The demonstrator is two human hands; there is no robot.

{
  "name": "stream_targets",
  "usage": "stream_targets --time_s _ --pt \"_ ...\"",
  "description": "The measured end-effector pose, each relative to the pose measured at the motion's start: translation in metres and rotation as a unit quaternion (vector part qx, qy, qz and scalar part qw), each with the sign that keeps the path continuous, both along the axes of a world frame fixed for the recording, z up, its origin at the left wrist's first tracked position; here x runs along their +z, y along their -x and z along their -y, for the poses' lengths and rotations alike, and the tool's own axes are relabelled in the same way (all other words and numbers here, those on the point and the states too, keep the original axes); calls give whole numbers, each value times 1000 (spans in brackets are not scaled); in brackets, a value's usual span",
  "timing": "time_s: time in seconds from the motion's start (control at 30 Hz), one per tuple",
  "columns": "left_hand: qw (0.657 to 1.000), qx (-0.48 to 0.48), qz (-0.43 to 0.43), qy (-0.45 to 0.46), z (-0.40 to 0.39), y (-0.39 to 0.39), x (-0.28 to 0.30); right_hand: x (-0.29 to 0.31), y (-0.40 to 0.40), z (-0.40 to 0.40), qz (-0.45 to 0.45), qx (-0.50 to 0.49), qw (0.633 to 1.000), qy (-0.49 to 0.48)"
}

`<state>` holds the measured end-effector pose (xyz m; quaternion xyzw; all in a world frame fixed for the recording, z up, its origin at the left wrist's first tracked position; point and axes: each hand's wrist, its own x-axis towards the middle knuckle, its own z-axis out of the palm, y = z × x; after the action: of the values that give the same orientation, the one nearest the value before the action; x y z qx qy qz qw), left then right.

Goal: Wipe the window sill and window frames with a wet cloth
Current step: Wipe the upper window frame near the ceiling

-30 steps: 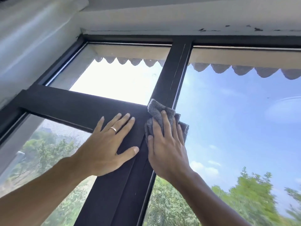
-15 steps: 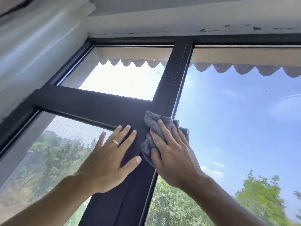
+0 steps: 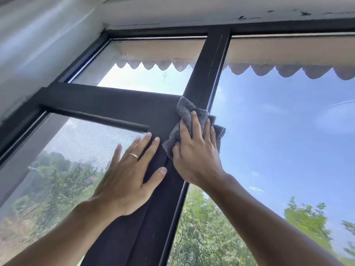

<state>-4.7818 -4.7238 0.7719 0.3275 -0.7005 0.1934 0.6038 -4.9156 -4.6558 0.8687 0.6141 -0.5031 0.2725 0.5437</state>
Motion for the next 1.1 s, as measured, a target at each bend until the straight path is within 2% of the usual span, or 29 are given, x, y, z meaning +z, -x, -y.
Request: stream_targets --time_s 0.2,0.4,0.53,0.63,0.73,0.87,0.97,1.1 --pt "999 -17 -39 23 10 -3 -6 -56 2 1 -42 7 999 -1" --pt "996 -50 -53 44 19 -1 -24 -66 -7 4 -4 -8 1000 19" --pt "995 -72 -47 42 20 -2 -36 -71 -12 4 35 57 998 14" --pt "994 -100 -21 37 7 -6 -64 -105 -17 -1 87 117 989 18" --pt "995 -92 18 37 0 -18 -120 -165 -19 0 108 135 984 43" --pt "992 -98 60 56 9 -32 -192 -220 -25 5 125 105 984 65" --pt "989 -113 56 74 23 -39 -189 -208 -25 2 122 39 990 51" --pt "987 -129 41 88 33 -40 -147 -139 -38 2 184 18 982 43"
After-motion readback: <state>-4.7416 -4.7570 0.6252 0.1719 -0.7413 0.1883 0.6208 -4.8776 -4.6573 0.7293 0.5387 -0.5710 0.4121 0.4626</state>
